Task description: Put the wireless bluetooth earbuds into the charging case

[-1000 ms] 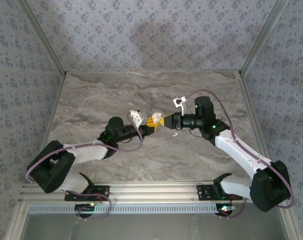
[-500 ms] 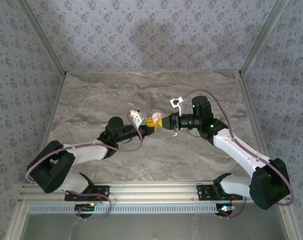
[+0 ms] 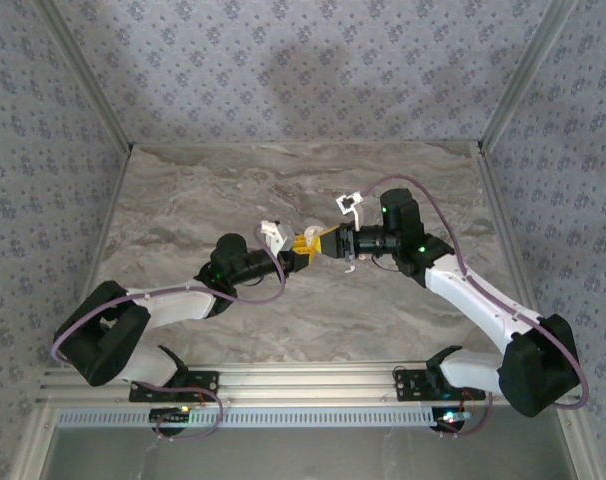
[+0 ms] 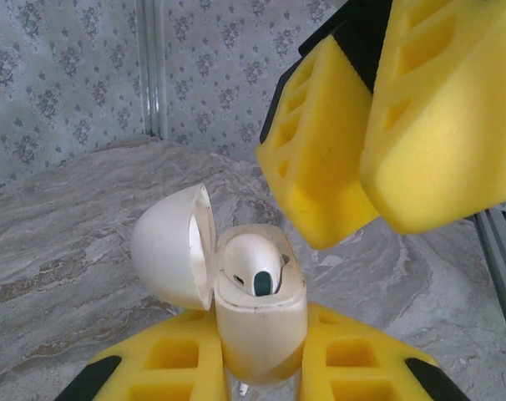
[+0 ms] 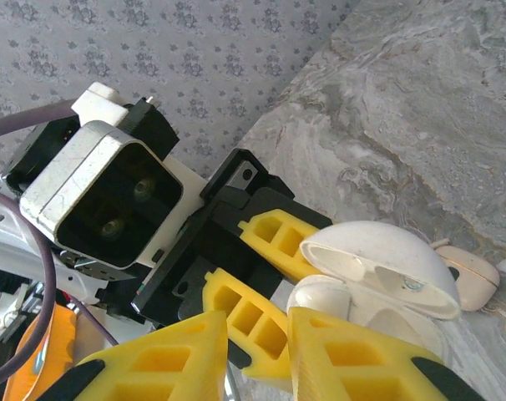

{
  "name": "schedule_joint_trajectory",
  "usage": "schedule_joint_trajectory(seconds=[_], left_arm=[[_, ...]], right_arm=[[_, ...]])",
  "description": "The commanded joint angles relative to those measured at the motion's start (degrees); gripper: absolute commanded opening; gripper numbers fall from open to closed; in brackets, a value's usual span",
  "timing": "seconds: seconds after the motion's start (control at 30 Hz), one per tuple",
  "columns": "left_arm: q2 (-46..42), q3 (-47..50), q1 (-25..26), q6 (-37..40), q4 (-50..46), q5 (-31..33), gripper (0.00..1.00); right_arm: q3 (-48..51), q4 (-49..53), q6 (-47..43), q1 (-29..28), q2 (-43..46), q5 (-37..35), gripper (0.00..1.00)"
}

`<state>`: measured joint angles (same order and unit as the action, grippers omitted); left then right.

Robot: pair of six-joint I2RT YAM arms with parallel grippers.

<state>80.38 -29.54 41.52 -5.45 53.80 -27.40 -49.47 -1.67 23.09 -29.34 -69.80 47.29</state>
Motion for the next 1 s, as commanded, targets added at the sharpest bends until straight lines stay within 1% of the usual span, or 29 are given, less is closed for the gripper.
schedule_joint_trajectory(seconds=[0.0, 0.17, 0.33, 0.57, 0.8, 0.97], left_arm=[[-0.35, -1.75, -0.38, 0.60, 1.39, -1.16, 0.12], [-0.32, -1.58, -0.36, 0.88, 0.87, -0.90, 0.12], [-0.33, -1.01, -0.55, 0.76, 0.60, -0.07, 0.12], [-0.74, 0.53, -1.34, -0.12, 0.17, 0.77, 0.12], [-2.63, 1.76, -2.03, -0.09, -1.70, 1.69, 0.12], [-3.75, 2.60, -2.56, -0.14, -2.99, 2.00, 0.12]], right_arm=[[-2.25, 1.63, -1.95, -0.39, -0.30, -0.44, 0.27], [-2.67, 5.15, -3.70, 0.66, 1.45, -1.77, 0.28], [-3.92, 13.52, -4.74, 2.91, 3.43, -5.41, 0.30], [-4.26, 22.66, -5.07, 6.94, 6.08, -9.40, 0.32], [-5.96, 32.87, -5.31, 8.75, 4.23, -15.82, 0.33], [-7.20, 38.94, -4.82, 9.30, 1.01, -21.38, 0.33]])
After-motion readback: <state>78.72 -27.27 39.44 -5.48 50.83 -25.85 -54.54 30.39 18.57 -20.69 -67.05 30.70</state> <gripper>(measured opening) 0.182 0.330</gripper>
